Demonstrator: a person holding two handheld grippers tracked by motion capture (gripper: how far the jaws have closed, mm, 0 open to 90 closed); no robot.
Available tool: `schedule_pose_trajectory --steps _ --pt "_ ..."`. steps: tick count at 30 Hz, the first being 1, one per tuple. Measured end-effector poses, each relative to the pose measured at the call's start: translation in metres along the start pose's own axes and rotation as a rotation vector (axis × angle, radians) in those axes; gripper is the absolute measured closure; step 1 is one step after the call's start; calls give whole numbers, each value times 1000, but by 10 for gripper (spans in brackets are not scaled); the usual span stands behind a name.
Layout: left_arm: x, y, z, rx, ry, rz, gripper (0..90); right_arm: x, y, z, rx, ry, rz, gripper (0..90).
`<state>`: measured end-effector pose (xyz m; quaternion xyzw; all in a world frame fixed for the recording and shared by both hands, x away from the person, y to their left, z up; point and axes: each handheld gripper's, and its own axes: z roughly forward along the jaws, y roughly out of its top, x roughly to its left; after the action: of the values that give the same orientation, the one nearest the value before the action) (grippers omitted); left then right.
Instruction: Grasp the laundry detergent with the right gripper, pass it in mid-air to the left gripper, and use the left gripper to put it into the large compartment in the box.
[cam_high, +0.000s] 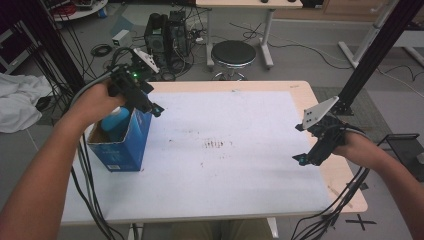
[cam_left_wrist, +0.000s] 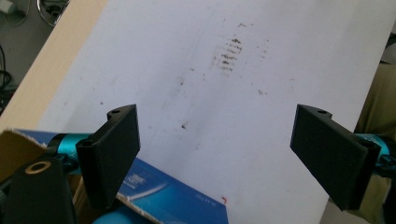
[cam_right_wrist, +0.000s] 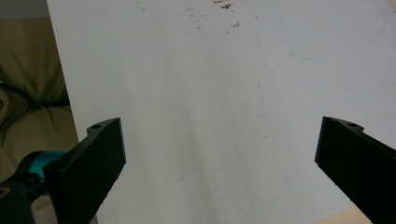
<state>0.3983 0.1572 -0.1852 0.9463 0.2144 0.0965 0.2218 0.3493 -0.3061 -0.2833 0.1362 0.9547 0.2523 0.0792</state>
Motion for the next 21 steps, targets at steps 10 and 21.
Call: schedule_pose_trajectory --steps 10,21 --pt "-10 44 22 36 -30 98 160 -4 2 4 2 -1 -1 8" --pt "-26 81 67 96 -60 214 160 -5 12 9 13 9 -10 8"
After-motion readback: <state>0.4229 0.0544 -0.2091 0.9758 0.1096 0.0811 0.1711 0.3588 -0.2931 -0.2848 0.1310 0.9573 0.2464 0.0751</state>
